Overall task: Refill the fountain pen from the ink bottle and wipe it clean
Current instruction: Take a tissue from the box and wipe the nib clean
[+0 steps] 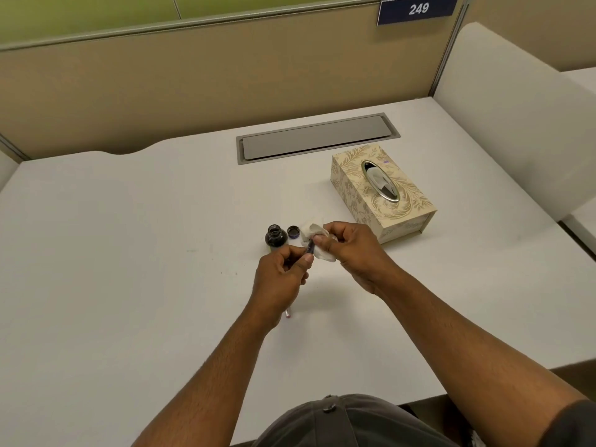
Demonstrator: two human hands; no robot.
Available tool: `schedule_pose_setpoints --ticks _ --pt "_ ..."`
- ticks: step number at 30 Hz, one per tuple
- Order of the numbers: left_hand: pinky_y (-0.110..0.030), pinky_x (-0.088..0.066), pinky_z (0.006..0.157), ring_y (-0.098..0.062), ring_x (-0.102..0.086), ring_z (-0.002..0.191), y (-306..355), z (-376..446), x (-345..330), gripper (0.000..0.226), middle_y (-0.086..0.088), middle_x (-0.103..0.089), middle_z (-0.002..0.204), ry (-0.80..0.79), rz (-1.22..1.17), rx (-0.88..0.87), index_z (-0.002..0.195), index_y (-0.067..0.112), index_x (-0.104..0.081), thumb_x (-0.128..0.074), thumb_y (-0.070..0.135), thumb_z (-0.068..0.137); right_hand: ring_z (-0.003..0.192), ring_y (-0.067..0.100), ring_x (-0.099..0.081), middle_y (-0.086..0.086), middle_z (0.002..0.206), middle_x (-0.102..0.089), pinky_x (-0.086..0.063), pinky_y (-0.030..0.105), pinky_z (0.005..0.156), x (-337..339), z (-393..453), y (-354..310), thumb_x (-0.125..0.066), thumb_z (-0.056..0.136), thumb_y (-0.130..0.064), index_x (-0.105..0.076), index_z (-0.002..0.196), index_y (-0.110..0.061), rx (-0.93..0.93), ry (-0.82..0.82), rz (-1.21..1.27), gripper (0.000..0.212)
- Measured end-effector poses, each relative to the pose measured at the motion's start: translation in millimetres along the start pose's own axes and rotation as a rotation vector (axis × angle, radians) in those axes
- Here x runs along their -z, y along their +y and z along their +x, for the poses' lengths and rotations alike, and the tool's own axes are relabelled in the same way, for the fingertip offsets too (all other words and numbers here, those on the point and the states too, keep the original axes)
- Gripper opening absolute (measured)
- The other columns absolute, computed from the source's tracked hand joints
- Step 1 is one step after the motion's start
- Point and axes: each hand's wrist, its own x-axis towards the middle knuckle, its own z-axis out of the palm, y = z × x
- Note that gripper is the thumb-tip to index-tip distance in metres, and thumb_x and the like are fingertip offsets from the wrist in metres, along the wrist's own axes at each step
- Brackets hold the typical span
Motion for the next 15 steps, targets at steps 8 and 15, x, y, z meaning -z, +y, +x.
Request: schedule_pose_setpoints --ticks 8,15 --pt "-0.029 -0.052 0.069 -0.010 -0.058 0.063 1 0 -1 0.007 0.001 -0.066 0.073 -0.016 0.033 0.027 0.090 0.012 -0.069 -0.064 0.017 0.090 0.084 0.023 -0.061 0.015 0.087 -0.067 -0.045 0.032 0.076 4 2 -4 -0.069 0.086 -0.006 -0.071 0.085 -0.003 -0.170 0.007 0.158 0.004" --pt "-0.029 -0.050 0.066 -0.013 -0.056 0.065 -1 -2 -3 0.009 -0.001 -0.065 0.074 -0.005 -0.041 0.112 0.091 0.008 -0.069 -0.064 0.015 0.091 0.084 0.022 -0.062 0.008 0.081 -0.070 -0.049 0.034 0.078 9 11 -6 -0.069 0.087 -0.010 -0.069 0.079 -0.009 -0.162 0.237 0.151 0.008"
